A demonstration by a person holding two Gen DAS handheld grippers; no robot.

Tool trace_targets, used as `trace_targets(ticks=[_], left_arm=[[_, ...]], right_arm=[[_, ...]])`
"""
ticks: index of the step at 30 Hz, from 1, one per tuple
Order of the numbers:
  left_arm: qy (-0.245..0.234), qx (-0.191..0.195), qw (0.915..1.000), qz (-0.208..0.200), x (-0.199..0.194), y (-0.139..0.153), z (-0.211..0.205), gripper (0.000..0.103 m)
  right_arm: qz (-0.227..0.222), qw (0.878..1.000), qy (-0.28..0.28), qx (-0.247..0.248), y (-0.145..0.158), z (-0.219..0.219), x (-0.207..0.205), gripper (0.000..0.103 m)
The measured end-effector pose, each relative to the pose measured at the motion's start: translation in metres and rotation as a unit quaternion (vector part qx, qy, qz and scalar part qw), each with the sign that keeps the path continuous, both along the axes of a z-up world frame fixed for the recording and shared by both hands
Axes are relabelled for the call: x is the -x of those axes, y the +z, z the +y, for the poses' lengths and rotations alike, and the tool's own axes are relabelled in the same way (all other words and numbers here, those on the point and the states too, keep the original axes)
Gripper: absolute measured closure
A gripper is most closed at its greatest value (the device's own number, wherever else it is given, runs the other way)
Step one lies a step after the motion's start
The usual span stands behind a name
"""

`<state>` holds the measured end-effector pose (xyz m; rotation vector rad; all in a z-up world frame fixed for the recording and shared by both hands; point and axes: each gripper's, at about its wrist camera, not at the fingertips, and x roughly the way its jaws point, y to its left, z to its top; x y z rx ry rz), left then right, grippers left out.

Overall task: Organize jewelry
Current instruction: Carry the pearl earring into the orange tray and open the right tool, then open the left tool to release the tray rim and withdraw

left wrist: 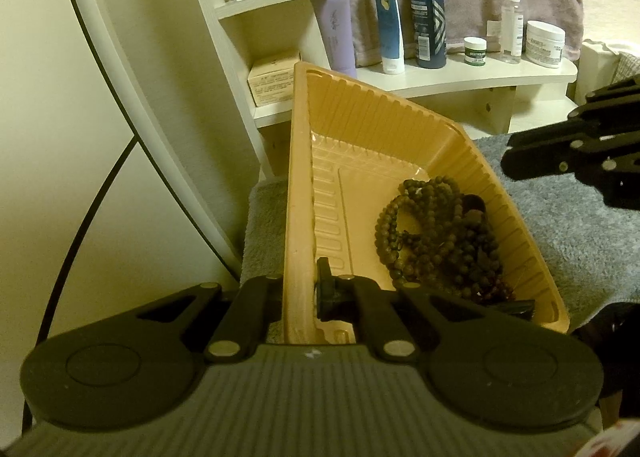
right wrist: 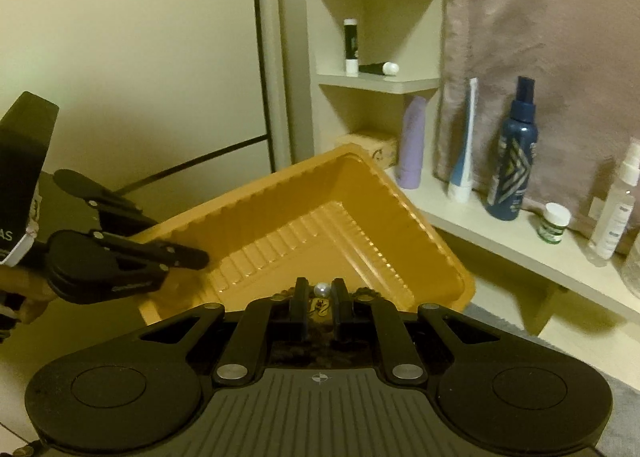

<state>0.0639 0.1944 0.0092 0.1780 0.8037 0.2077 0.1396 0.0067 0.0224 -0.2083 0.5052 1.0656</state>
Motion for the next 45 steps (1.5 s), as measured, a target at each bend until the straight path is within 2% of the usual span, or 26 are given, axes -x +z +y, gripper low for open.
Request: trace_targets(ticks=[10, 13, 14, 16, 17, 23, 28, 33, 41, 45], left_arm=[[0.0, 0.004, 1.0, -0.001, 0.002, 0.0, 0.001, 0.099], [0.001, 0.006, 1.0, -0.001, 0.002, -0.001, 0.002, 0.099], [0.001, 0.007, 1.0, -0.001, 0.002, -0.001, 0.003, 0.099], [0.001, 0.009, 1.0, -0.001, 0.002, -0.001, 0.003, 0.099], [0.001, 0.009, 1.0, -0.001, 0.002, -0.001, 0.003, 0.099], [0.004, 0.016, 0.9999, -0.002, 0.002, -0.003, 0.006, 0.099], [0.008, 0.027, 0.9996, -0.003, 0.003, -0.005, 0.011, 0.099], [0.016, 0.043, 0.999, -0.002, 0.002, -0.011, 0.02, 0.1], [0.036, 0.118, 0.9924, -0.001, 0.003, -0.027, 0.048, 0.1], [0.045, 0.135, 0.9898, 0.005, 0.001, -0.036, 0.053, 0.099]], right_arm=[[0.023, 0.999, 0.033, 0.011, -0.011, 0.023, 0.002, 0.092], [0.047, 0.997, 0.053, -0.008, -0.013, 0.025, -0.002, 0.09], [0.063, 0.996, 0.056, -0.023, -0.013, 0.024, -0.006, 0.086], [0.078, 0.995, 0.042, -0.045, -0.011, 0.018, -0.012, 0.038], [0.078, 0.995, 0.035, -0.055, -0.01, 0.015, -0.013, 0.036], [0.067, 0.995, -0.018, -0.065, -0.004, -0.009, -0.023, 0.036], [0.082, 0.992, -0.062, -0.074, -0.007, -0.034, -0.026, 0.036], [0.094, 0.99, -0.083, -0.069, -0.014, -0.048, -0.022, 0.036], [0.107, 0.987, -0.104, -0.058, -0.024, -0.054, -0.017, 0.036], [0.109, 0.987, -0.109, -0.052, -0.027, -0.055, -0.016, 0.036]])
